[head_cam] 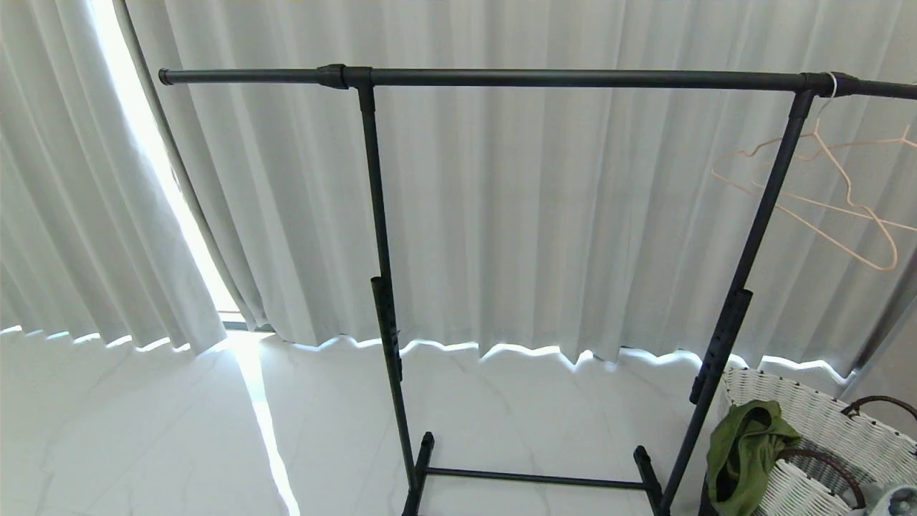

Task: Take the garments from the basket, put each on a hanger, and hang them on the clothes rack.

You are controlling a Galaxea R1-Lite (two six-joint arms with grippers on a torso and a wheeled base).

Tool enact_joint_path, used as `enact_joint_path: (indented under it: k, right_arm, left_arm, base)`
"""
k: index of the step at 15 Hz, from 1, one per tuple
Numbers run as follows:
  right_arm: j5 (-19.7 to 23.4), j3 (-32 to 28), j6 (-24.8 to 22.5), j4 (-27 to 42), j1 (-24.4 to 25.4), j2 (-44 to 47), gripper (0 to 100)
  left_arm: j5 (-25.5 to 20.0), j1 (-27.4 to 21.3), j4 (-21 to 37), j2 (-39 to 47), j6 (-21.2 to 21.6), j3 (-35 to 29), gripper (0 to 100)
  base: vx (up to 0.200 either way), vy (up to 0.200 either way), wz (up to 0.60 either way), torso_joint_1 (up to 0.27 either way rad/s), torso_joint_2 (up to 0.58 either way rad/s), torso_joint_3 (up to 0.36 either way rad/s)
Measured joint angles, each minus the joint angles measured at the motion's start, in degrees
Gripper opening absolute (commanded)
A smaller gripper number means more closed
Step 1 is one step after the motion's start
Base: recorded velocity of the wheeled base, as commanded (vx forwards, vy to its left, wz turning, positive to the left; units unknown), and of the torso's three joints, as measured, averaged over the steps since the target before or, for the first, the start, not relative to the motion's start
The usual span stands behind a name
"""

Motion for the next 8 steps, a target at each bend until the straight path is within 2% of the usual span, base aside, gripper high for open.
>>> enact_joint_path:
  k: [8]
  right_arm:
    - [0.0,0.0,-0.5,0.0,0.0,0.0,100]
  left_arm:
    - [0.0,0.0,0.1,0.0,1.7,0.0,100]
  base:
    - [0.000,-0.200,0.00,0.005,0.00,0.002]
